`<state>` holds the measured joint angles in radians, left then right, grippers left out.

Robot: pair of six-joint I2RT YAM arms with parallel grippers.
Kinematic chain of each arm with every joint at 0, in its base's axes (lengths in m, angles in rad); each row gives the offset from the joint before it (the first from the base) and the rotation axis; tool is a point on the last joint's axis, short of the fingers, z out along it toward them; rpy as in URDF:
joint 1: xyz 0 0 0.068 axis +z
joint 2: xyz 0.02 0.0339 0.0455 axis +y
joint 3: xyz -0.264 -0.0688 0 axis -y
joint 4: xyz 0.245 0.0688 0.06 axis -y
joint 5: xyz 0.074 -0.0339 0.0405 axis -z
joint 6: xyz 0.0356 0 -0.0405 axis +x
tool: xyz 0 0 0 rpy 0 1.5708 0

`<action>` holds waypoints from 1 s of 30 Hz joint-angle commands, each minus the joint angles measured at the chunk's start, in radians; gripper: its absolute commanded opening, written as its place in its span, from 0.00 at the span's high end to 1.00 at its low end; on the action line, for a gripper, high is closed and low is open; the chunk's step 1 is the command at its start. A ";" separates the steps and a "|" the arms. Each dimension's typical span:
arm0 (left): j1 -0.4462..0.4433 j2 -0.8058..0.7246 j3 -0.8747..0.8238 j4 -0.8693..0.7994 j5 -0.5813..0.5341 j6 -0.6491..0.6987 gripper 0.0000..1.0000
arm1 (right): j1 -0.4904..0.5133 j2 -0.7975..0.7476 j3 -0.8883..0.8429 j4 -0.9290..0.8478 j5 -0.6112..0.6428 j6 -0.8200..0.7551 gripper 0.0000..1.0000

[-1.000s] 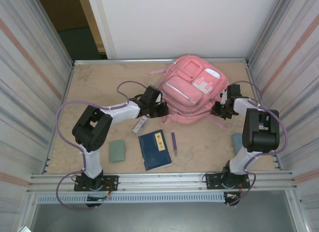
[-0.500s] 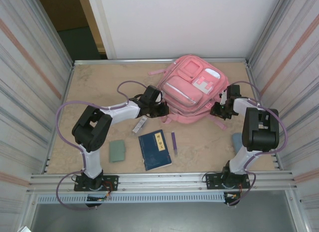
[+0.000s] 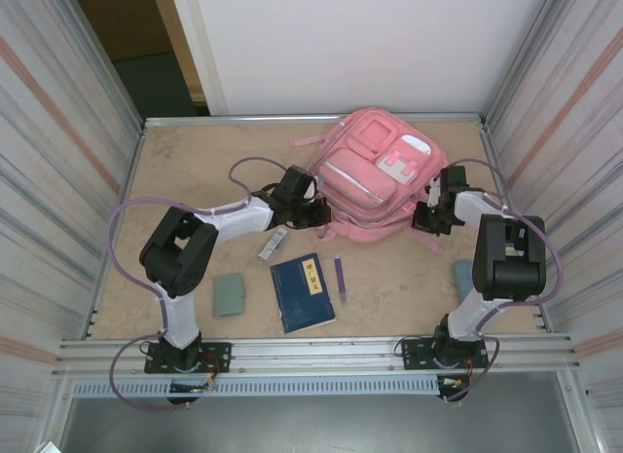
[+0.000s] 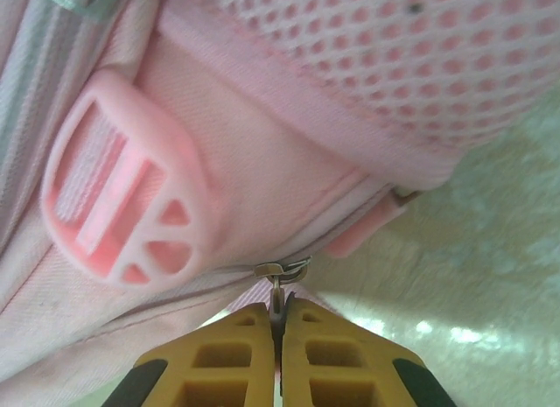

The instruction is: Pack the student bag

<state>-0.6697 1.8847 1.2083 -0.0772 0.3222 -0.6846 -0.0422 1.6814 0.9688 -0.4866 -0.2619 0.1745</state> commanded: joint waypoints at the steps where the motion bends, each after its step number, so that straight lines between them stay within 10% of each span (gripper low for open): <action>1: -0.016 -0.026 0.021 0.075 0.030 -0.005 1.00 | 0.037 0.004 0.028 -0.168 -0.012 -0.006 0.95; 14: -0.068 0.026 0.005 0.136 -0.059 -0.061 1.00 | 0.202 -0.020 0.064 -0.126 -0.400 0.039 0.89; 21: -0.086 0.049 0.004 0.143 -0.019 -0.060 1.00 | 0.309 -0.044 0.052 -0.043 -0.392 0.150 0.89; 30: -0.044 -0.183 -0.125 0.019 0.035 0.147 0.76 | 0.292 -0.125 0.013 -0.053 -0.384 0.160 0.86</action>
<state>-0.7113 1.8084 1.1061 -0.0265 0.2871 -0.6468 0.2531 1.5940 0.9833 -0.5476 -0.5705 0.3107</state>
